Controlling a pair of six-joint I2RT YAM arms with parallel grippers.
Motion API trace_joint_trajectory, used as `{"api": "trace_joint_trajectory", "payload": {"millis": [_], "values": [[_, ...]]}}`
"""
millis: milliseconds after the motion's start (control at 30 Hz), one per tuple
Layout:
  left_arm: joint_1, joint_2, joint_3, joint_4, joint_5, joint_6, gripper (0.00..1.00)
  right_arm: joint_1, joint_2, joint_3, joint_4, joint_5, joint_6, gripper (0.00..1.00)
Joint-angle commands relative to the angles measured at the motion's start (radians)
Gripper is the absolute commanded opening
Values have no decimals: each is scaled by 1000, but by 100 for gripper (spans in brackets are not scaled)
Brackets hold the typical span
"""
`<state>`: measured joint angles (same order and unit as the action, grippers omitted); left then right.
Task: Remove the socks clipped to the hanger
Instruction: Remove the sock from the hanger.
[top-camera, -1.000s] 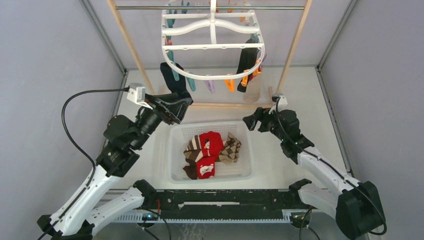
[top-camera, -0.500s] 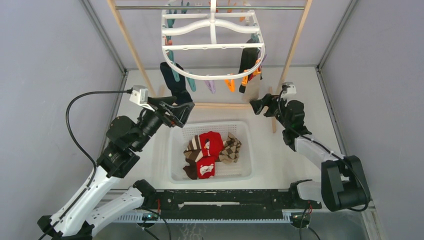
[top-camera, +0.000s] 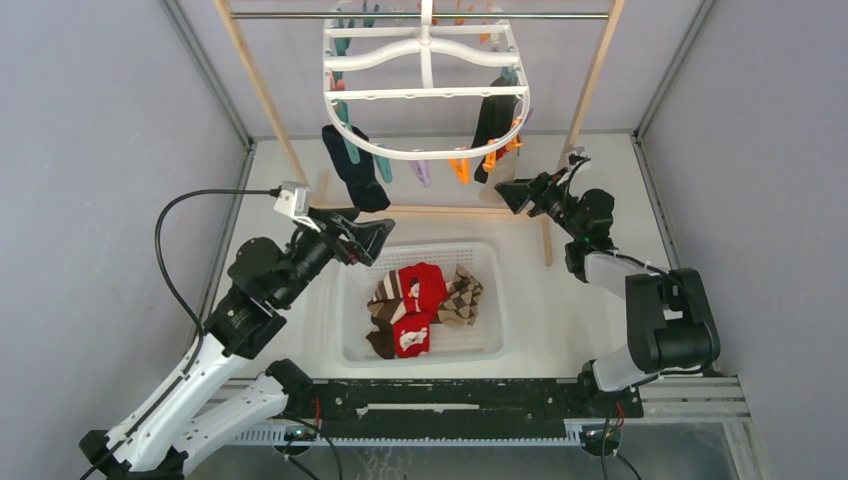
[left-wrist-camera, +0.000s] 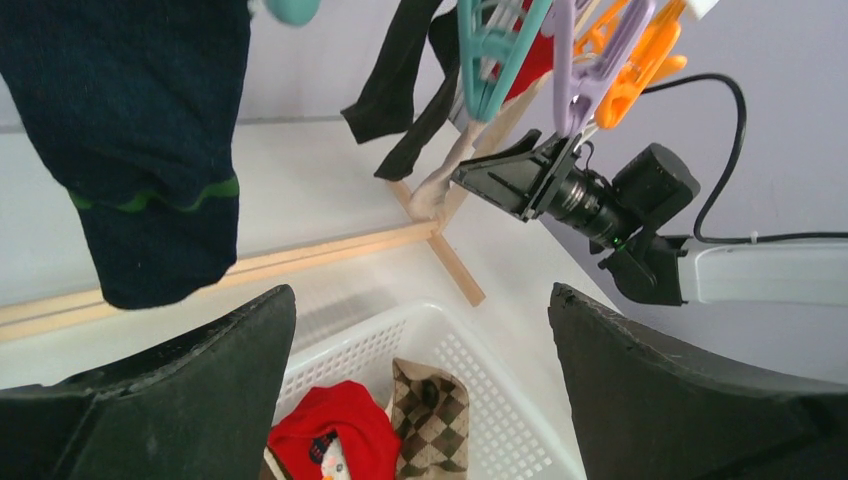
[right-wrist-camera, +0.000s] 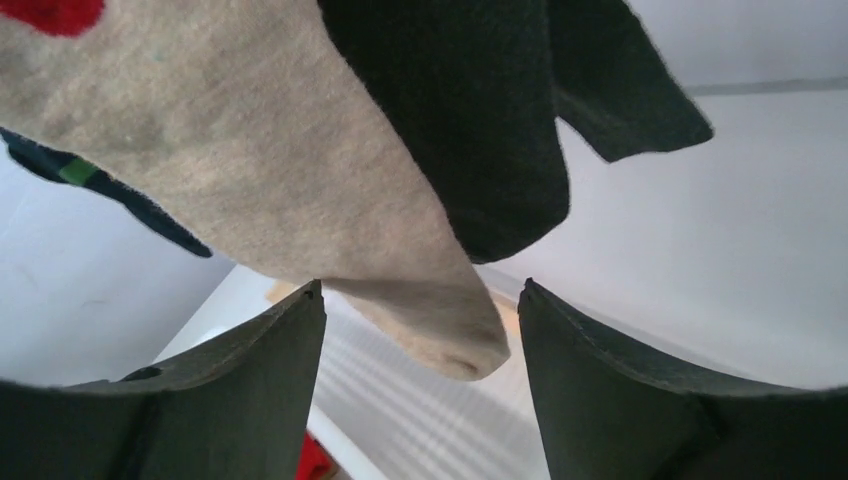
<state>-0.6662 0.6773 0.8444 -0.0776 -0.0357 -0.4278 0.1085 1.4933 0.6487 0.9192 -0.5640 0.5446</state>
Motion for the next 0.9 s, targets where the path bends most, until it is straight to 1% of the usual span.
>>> {"api": "trace_joint_trajectory", "payload": {"millis": [0,67,133,200,267,300,433,567,600,767,867], "values": [[6,-30,-42,20,19,-25,100,2,25,32,113,-80,62,73],[6,-36,-52,18,19,-27,100,10,29,29,106,-90,63,63],[5,-40,-61,16,20,-31,100,22,28,21,105,-98,60,51],[5,-44,-70,17,20,-37,100,37,30,13,103,-108,56,44],[5,-49,-79,16,20,-41,100,52,33,10,101,-114,54,32],[5,-52,-81,16,20,-41,100,57,32,7,99,-114,56,30],[6,-61,-88,14,16,-43,100,77,19,-7,93,-118,52,21],[5,-61,-90,7,13,-43,100,94,-6,-13,44,-112,22,12],[5,-65,-93,7,10,-43,100,114,-30,-15,-5,-104,-1,8],[5,-66,-100,10,12,-46,100,175,-107,-15,-156,-36,-88,0],[6,-71,-102,7,10,-46,100,219,-161,-15,-251,11,-138,0]]}}
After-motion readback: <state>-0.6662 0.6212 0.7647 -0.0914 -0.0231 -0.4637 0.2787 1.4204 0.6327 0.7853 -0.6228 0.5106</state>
